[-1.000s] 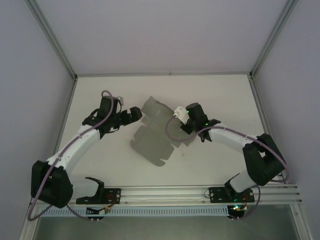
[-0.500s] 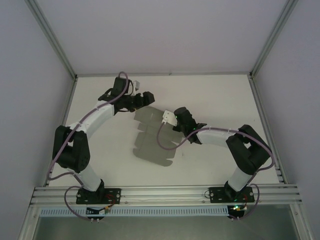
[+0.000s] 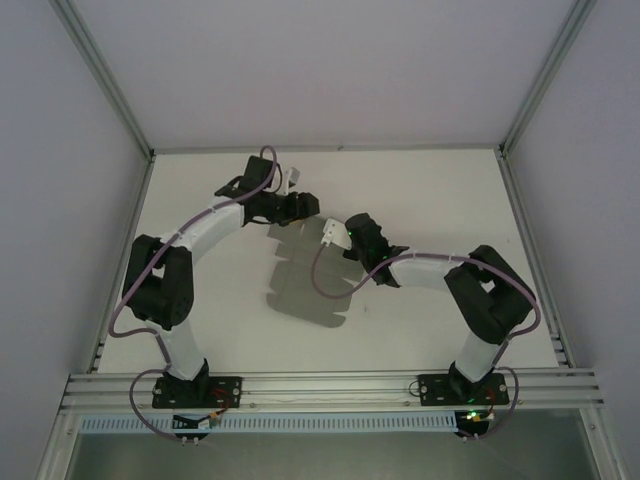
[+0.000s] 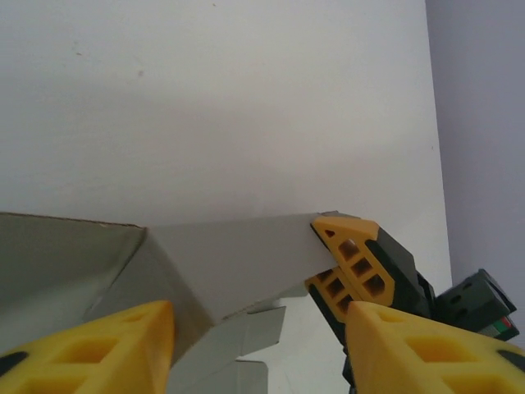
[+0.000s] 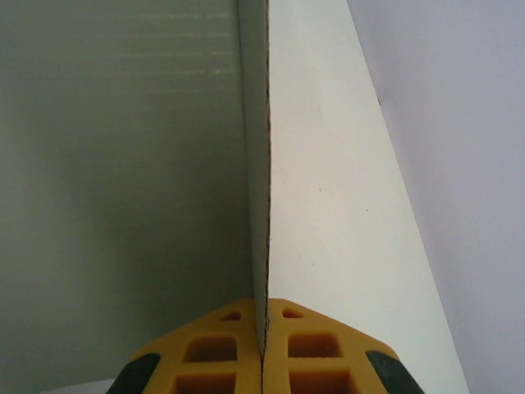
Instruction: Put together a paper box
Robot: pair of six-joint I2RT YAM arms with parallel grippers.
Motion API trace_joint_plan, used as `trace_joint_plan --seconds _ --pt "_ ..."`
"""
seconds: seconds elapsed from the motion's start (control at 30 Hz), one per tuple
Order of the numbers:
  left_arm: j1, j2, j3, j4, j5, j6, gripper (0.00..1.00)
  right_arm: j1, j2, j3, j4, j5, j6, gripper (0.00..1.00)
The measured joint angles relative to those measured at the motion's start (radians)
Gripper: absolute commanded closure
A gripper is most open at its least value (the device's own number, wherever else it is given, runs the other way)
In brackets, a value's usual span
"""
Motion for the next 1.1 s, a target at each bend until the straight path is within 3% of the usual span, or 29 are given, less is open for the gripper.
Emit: trace_joint_plan --seconds 0.27,0.5,0.6,0.83,0.9,1.1 --pt "-0.008 0.0 -0.047 0.121 0.017 -0.069 0.48 0.001 0.0 0.0 0.012 0.021 0.001 1.0" --pt "-0.013 -0.002 -0.199 0.369 0.025 -0.206 0.46 0.002 -0.005 -0.022 0.023 0.024 0.007 1.0" --pt "-0.013 -0.003 -0.225 0.397 0.037 -0.228 0.43 0.006 -0.016 -0.026 0.023 0.019 0.008 1.0" --pt "-0.014 -0.148 -0.243 0.244 -0.072 -0.098 0.18 0.004 -0.022 -0.024 0.044 0.03 0.009 1.0" --pt "-0.012 -0.222 -0.267 0.204 -0.119 -0.055 0.0 -0.001 -0.022 -0.021 0.043 0.031 0.008 1.0" --pt "0.035 -0.358 -0.343 0.074 -0.353 0.002 0.0 -0.016 -0.035 -0.013 0.019 0.025 0.004 1.0"
